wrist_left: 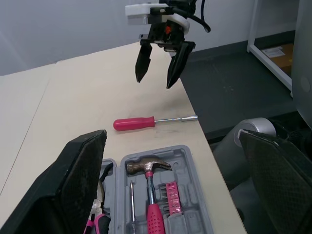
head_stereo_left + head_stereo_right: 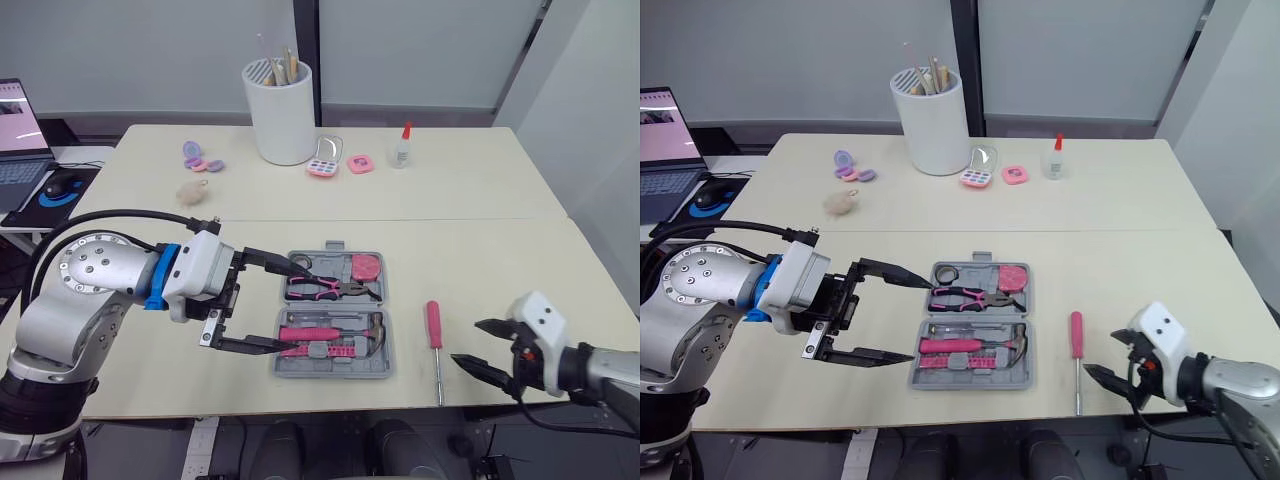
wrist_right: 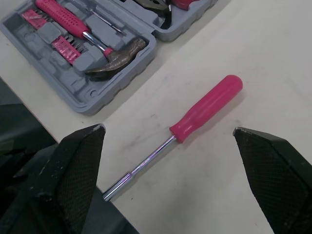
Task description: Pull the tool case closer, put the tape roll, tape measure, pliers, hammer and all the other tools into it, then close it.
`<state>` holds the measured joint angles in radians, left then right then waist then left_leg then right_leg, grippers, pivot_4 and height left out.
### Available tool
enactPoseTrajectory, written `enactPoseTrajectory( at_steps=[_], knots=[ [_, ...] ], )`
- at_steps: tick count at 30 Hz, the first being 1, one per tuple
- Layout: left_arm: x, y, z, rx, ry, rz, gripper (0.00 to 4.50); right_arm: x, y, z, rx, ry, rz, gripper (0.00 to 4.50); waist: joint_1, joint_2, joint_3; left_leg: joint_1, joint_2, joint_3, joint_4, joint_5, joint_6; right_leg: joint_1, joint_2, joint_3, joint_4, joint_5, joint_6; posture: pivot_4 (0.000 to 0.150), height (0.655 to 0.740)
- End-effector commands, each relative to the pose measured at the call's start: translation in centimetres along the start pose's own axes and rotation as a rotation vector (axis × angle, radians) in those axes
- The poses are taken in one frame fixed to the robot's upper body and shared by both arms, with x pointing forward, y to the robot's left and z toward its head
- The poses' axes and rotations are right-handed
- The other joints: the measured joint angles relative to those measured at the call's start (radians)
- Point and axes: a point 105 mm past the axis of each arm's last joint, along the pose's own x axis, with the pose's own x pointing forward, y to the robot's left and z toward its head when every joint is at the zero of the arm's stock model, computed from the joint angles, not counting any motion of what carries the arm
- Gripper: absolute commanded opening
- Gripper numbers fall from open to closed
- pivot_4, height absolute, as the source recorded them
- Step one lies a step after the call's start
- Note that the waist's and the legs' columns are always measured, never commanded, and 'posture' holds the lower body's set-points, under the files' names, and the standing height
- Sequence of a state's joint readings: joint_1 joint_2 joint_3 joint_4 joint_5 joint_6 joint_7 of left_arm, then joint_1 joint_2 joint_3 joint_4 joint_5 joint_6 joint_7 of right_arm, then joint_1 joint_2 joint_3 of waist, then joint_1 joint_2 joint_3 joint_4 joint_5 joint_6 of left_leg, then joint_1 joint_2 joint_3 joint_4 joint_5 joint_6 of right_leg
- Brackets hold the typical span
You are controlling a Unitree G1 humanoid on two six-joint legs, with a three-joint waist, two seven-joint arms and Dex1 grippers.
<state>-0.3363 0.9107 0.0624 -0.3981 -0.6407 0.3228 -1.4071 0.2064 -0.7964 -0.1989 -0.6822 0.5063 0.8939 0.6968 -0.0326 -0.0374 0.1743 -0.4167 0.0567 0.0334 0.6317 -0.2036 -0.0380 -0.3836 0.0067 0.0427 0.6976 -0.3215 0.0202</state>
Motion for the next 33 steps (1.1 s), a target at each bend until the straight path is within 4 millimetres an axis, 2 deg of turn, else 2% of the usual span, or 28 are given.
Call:
enactPoseTrajectory(
  at_steps=[1, 7, 13, 18, 28, 32, 33],
  knots=[
    [0.4, -0.4, 0.3, 0.025, -0.005, -0.006, 4.50, 1.7, 0.5, 0.6, -0.019, -0.036, -0.065, 4.48, 0.001, 0.000, 0.000, 0.000, 0.000, 0.000, 0.000, 0.000, 0.000, 0.000, 0.000, 0.000, 0.000, 0.000, 0.000, 0.150, 0.7400],
    [0.3, -0.7, 0.5, 0.004, -0.004, 0.024, 4.50, 4.0, -1.5, -0.4, 0.048, -0.014, -0.297, 4.48, 0.002, 0.000, 0.000, 0.000, 0.000, 0.001, 0.000, 0.000, 0.000, -0.001, 0.000, 0.001, 0.000, 0.000, 0.000, 0.150, 0.7400],
    [0.4, -0.3, 1.0, -0.016, -0.022, 0.059, 4.50, 6.0, -1.7, -0.7, 0.147, -0.005, -0.365, 4.48, 0.001, 0.000, 0.000, 0.000, 0.002, 0.000, 0.000, 0.000, 0.000, -0.001, 0.001, 0.000, 0.000, 0.002, -0.004, 0.150, 0.7400],
    [0.3, -0.5, 0.9, -0.024, -0.013, 0.063, 4.50, 6.3, -1.9, -2.0, 0.180, 0.042, -0.410, 4.48, 0.002, 0.000, 0.000, -0.001, 0.002, 0.001, 0.000, 0.000, 0.000, -0.002, 0.002, 0.001, 0.000, 0.002, -0.004, 0.150, 0.7400],
    [0.2, -0.4, 0.8, -0.020, -0.007, 0.079, 4.50, 6.9, -0.8, -3.7, 0.214, 0.075, -0.411, 4.48, 0.001, 0.000, -0.001, -0.001, 0.003, 0.001, 0.000, 0.000, 0.000, -0.002, 0.002, 0.001, 0.000, 0.002, -0.004, 0.150, 0.7400],
    [0.1, -0.2, 0.8, -0.017, -0.004, 0.081, 4.50, 7.2, -0.9, -4.4, 0.212, 0.075, -0.412, 3.57, 0.001, -0.001, -0.001, 0.000, 0.003, 0.001, 0.000, 0.000, 0.000, -0.002, 0.002, 0.001, 0.000, 0.002, -0.004, 0.150, 0.7400],
    [0.1, -0.2, 0.8, -0.016, -0.003, 0.081, 4.50, 7.2, -1.0, -4.5, 0.210, 0.074, -0.415, 3.15, 0.001, -0.001, -0.002, 0.000, 0.003, 0.001, 0.000, 0.000, 0.000, -0.002, 0.003, 0.001, 0.000, 0.002, -0.004, 0.150, 0.7400]
  ],
)
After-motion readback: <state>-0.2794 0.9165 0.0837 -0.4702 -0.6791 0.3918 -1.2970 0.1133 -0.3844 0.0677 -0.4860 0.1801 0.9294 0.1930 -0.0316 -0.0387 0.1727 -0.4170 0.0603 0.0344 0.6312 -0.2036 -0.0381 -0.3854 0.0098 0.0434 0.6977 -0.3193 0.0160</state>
